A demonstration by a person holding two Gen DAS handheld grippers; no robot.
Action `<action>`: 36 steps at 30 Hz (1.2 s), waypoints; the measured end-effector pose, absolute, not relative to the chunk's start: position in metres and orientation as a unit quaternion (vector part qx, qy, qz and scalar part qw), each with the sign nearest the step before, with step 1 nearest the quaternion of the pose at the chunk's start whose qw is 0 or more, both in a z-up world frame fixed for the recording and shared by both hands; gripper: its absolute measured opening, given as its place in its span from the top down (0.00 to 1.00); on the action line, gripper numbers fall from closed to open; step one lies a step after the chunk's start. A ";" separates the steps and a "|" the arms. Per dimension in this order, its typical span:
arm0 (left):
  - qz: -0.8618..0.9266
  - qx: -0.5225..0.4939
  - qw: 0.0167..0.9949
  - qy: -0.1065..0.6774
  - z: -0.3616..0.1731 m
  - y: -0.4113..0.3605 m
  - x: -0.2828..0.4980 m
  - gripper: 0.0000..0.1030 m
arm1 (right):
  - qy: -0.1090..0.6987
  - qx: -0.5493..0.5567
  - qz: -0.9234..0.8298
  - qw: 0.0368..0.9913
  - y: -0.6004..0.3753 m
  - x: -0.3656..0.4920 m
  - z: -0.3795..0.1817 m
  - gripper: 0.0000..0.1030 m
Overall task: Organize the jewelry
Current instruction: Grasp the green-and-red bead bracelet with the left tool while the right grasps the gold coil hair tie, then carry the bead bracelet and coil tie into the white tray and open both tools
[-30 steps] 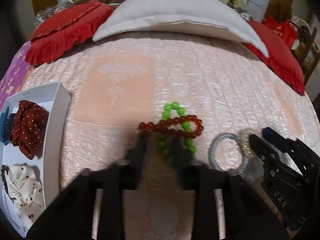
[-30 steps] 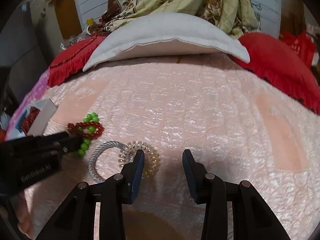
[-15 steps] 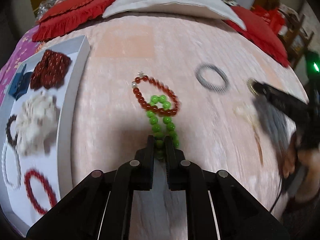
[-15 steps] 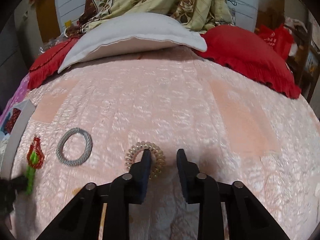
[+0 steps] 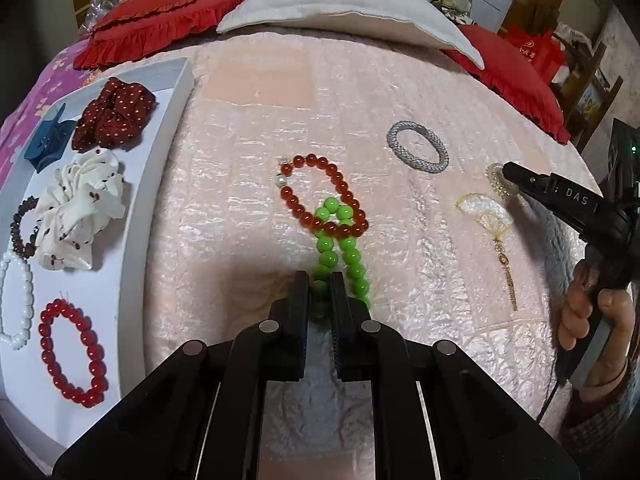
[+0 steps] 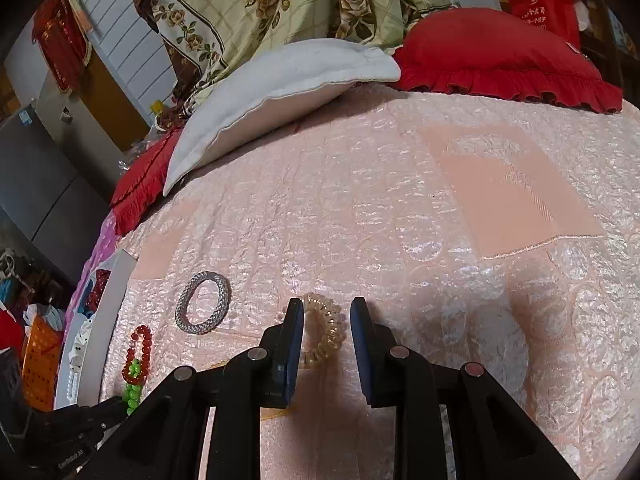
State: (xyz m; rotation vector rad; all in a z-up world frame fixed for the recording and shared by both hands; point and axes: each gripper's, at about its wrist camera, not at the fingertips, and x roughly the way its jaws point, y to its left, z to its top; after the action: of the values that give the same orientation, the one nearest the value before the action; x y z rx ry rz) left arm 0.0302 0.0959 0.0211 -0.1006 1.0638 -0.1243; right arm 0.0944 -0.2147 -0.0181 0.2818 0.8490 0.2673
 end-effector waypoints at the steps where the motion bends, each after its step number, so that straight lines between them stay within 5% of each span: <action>1: -0.060 -0.046 0.860 0.504 0.021 0.095 0.030 0.91 | 0.409 0.129 0.127 0.895 -0.211 0.094 -0.017 0.78; 9: -0.047 -0.005 0.875 0.481 0.019 0.080 0.025 0.92 | 0.413 0.085 0.115 0.900 -0.200 0.096 -0.016 0.78; 12: -0.052 -0.016 0.875 0.481 0.020 0.083 0.021 0.92 | 0.415 0.070 0.118 0.899 -0.194 0.095 -0.016 0.91; 36: -0.032 -0.062 0.921 0.383 0.146 0.136 -0.104 0.92 | 0.354 0.119 0.202 0.906 -0.181 -0.050 0.073 0.91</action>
State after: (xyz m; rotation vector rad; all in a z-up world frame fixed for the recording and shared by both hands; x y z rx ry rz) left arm -0.1042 0.1360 0.1464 -0.1283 0.7869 -0.0650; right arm -0.0498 -0.1805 0.0725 0.2457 0.7311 0.4163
